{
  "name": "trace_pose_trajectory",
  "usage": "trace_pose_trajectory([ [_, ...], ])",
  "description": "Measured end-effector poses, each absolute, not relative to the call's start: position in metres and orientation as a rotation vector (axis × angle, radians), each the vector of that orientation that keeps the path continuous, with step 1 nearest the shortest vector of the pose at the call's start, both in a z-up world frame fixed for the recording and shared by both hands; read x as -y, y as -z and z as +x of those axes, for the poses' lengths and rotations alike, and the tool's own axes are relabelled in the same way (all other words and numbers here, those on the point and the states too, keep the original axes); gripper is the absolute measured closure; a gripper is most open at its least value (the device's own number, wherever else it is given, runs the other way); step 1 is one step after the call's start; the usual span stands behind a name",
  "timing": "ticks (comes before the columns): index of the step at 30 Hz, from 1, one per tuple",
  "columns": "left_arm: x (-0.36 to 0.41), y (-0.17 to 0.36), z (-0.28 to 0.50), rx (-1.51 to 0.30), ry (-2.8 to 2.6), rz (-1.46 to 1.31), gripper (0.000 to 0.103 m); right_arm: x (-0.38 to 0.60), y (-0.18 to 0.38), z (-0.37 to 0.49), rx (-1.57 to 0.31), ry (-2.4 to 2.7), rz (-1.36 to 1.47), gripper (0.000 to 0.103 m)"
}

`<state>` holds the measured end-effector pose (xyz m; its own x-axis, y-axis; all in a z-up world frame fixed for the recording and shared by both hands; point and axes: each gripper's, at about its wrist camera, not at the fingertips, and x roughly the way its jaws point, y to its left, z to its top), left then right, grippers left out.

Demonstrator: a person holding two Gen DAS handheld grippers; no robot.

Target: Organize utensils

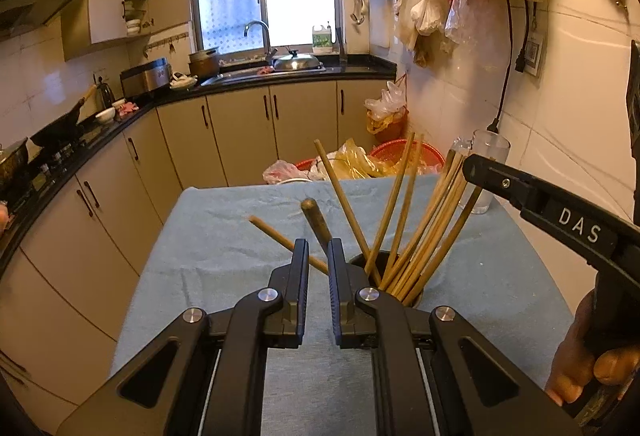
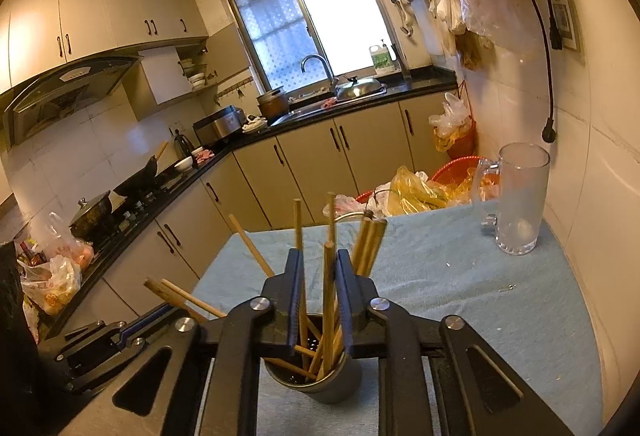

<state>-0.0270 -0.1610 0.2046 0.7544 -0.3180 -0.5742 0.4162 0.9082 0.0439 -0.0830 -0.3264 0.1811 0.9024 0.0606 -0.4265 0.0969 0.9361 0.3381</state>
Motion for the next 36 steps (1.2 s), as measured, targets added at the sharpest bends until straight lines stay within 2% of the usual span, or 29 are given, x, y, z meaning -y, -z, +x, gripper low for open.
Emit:
trace_pose_trajectory([
  [6, 0.152, -0.219, -0.042, -0.585, 0.390, 0.156, 0.094, 0.324, -0.197, -0.100, -0.419, 0.025, 0.360, 0.080],
  [9, 0.148, -0.225, -0.051, -0.582, 0.381, 0.148, 0.090, 0.321, -0.207, -0.112, -0.407, 0.028, 0.353, 0.079],
  [14, 0.136, -0.237, -0.075, -0.562, 0.374, 0.132, 0.070, 0.315, -0.222, -0.137, -0.383, 0.035, 0.329, 0.070],
  [17, 0.127, -0.242, -0.091, -0.554, 0.373, 0.116, 0.064, 0.311, -0.228, -0.153, -0.378, 0.041, 0.315, 0.067],
  [20, 0.118, -0.244, -0.107, -0.555, 0.371, 0.091, 0.055, 0.310, -0.231, -0.168, -0.380, 0.047, 0.306, 0.059],
  [24, 0.106, -0.242, -0.128, -0.556, 0.356, 0.063, 0.049, 0.308, -0.228, -0.193, -0.399, 0.061, 0.287, 0.052],
  [26, 0.100, -0.240, -0.140, -0.551, 0.343, 0.050, 0.040, 0.306, -0.225, -0.206, -0.412, 0.069, 0.273, 0.049],
  [28, 0.093, -0.239, -0.153, -0.532, 0.323, 0.044, 0.034, 0.305, -0.220, -0.219, -0.420, 0.078, 0.259, 0.046],
  [30, 0.087, -0.239, -0.170, -0.494, 0.284, 0.054, 0.026, 0.302, -0.214, -0.235, -0.428, 0.086, 0.250, 0.041],
  [32, 0.081, -0.239, -0.188, -0.438, 0.247, 0.060, 0.011, 0.299, -0.208, -0.250, -0.434, 0.091, 0.252, 0.040],
  [36, 0.064, -0.243, -0.226, -0.314, 0.196, 0.045, 0.003, 0.296, -0.195, -0.276, -0.447, 0.095, 0.272, 0.035],
])
